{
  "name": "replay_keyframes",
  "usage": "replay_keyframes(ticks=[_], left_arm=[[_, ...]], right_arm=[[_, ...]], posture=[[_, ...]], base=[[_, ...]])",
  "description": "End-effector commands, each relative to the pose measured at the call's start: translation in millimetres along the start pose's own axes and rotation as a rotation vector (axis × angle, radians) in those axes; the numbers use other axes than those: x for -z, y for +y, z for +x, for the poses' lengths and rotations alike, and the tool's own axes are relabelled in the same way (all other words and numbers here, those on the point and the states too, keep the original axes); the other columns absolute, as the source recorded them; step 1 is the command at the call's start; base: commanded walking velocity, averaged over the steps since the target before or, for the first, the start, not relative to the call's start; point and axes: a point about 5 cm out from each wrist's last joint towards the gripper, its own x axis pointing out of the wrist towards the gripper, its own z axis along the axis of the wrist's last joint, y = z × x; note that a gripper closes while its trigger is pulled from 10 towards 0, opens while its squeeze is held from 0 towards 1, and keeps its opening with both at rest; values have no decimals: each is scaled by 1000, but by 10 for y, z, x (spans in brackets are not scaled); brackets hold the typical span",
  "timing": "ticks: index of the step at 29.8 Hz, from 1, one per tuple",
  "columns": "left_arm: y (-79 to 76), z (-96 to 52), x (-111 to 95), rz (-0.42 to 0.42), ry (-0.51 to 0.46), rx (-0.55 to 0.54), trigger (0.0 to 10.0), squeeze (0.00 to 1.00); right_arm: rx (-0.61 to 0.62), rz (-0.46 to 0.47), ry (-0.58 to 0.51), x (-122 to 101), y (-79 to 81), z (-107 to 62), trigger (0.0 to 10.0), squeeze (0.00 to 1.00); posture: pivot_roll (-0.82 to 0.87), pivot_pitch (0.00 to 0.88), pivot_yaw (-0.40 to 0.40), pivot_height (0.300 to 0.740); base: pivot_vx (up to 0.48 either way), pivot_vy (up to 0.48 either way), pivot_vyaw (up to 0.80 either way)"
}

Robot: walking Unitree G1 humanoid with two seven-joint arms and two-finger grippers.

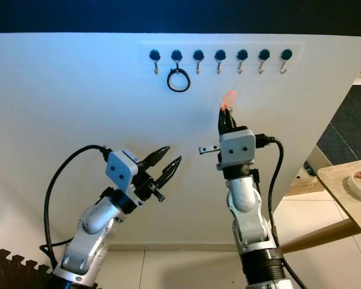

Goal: Hang keys on a hook

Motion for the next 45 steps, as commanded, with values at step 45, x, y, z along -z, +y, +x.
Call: replay_keyframes(ticks=[45], left_arm=[[222, -5, -70, 50, -33, -60, 10000, 0]], right_arm=[[-37, 142, 207, -10, 129, 600, 0, 0]], posture=[[39, 80, 3, 740]], base=[[0, 0, 0]])
